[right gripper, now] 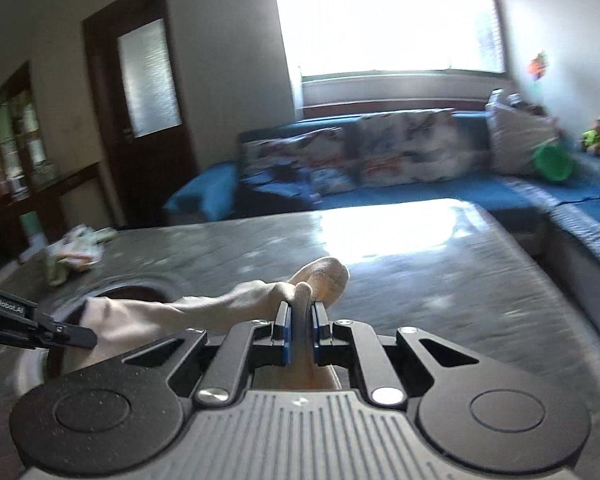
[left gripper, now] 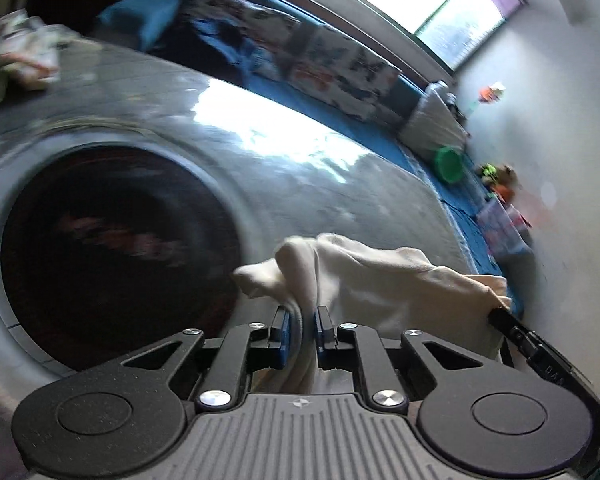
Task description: Fold clothes
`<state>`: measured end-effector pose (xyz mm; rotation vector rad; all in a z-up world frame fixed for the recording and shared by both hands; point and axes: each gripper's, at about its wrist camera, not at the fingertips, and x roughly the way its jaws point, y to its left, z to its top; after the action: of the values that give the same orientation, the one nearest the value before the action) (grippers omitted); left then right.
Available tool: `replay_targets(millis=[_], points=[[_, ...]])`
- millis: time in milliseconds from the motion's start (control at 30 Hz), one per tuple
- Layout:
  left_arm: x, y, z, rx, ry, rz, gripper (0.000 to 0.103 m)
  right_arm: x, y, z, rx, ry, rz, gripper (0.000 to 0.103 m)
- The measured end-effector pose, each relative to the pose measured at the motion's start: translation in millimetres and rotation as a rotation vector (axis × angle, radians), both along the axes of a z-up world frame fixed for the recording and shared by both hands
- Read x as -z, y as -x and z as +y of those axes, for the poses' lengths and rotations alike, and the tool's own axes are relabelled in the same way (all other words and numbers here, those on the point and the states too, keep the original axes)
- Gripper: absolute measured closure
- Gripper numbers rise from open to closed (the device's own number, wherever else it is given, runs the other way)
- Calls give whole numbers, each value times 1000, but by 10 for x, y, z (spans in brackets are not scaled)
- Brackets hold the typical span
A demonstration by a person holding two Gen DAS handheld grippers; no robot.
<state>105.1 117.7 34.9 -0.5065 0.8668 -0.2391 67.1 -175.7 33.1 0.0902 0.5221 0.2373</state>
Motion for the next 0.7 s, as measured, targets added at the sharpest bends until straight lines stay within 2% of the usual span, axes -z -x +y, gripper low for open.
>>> replay_targets(millis=[133,267,400,500,567,633,700], points=[[-57,-222,-416,70,-14,-30,94,-28,-62,-348,87,32,-5,95],[15,-382,-719,103,-31,-5,94,90,-165,-628,168,68,29,95],[89,-415,-869,116,-50,6,92,233,-204,-805,193,74,56,95],[144,-467,-920,105,-67,22,87,305,-229,-847,196,78,64,95],[181,-476,-944,94,-91,23,79,354,-237,-873,197,81,69,95],[219,-491,-967,79,-116,24,65,388,-241,-903,197,83,70,95],[264,-520,-980,62,-134,33,62,416,-249,-920,199,83,73,95]])
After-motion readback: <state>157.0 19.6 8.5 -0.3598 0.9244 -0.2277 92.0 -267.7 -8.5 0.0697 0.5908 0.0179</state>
